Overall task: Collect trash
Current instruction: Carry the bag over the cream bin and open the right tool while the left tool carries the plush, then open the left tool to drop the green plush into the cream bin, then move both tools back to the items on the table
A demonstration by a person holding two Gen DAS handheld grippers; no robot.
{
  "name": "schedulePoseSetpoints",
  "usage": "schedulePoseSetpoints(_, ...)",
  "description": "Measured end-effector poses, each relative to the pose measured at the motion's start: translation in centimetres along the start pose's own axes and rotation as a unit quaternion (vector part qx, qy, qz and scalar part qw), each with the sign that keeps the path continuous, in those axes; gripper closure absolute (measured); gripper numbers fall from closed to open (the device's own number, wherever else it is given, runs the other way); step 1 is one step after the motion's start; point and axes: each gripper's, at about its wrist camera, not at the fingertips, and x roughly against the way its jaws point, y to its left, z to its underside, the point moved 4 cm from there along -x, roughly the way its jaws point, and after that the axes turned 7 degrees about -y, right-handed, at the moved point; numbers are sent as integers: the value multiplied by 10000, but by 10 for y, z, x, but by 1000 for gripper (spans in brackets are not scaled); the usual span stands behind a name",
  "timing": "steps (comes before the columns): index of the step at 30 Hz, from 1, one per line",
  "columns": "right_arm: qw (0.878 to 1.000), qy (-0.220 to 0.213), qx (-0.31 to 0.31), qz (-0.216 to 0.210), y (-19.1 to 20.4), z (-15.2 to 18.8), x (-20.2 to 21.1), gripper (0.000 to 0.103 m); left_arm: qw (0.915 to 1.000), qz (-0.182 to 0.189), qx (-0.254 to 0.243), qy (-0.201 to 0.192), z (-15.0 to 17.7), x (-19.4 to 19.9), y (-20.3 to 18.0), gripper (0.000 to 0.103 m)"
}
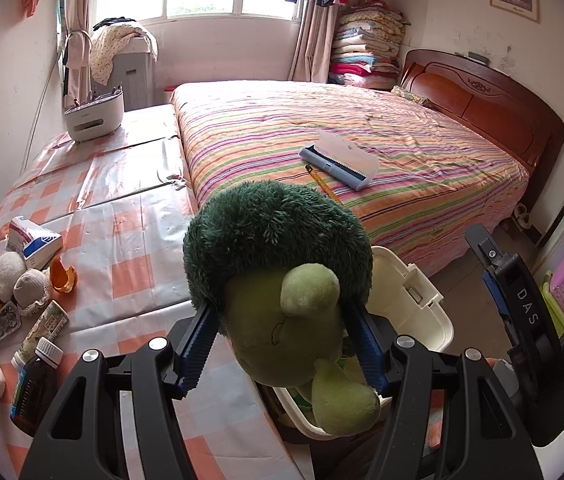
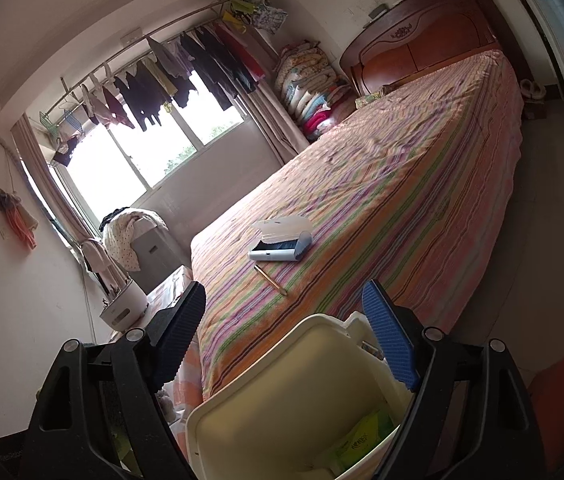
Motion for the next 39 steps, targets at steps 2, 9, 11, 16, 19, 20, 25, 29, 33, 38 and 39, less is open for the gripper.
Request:
schedulePoseSetpoints(2, 10000, -48, -85, 17, -4, -2, 1, 24, 9999, 71, -75, 28, -1, -4, -8, 42)
schedulePoseSetpoints(9, 9996, -115, -245, 57, -11, -5, 5, 23, 9992, 200, -251, 243, 2, -25, -27, 40)
schedulePoseSetpoints(11, 9996, -105, -241, 56, -12, -4, 5, 23, 9990, 211, -280, 290, 2, -29, -30, 40)
schedulePoseSetpoints(16, 9997, -66, -232, 63, -13, -3, 7, 22, 9993, 181, -274, 156, -5, -27, -34, 39)
schedulePoseSetpoints(19, 9997, -65, -223, 62, -13, -4, 8, 22, 9995, 98, -241, 152, -5, -24, -31, 30)
schedulePoseSetpoints(20, 9997, -60, -211, 57, -13, -4, 8, 22, 9996, 41, -225, 134, -5, -23, -29, 28)
schedulePoseSetpoints(25, 9999, -18, -124, 37, -6, -1, 8, 19, 9999, -113, -33, 119, -2, -13, -13, 24)
schedulePoseSetpoints(29, 10000, 17, -21, -2, 1, 2, 8, 17, 9996, -183, 181, 132, 1, -4, 3, 23)
schedulePoseSetpoints(33, 9999, 51, 87, -71, 10, 7, 8, 15, 9988, -241, 392, 144, 6, 4, 20, 23)
schedulePoseSetpoints(38, 9993, 75, 300, -193, 24, 13, 10, 12, 9975, -365, 581, 142, 13, 15, 41, 22)
schedulePoseSetpoints(39, 9991, 82, 358, -218, 28, 14, 10, 11, 9973, -397, 609, 136, 14, 17, 46, 22)
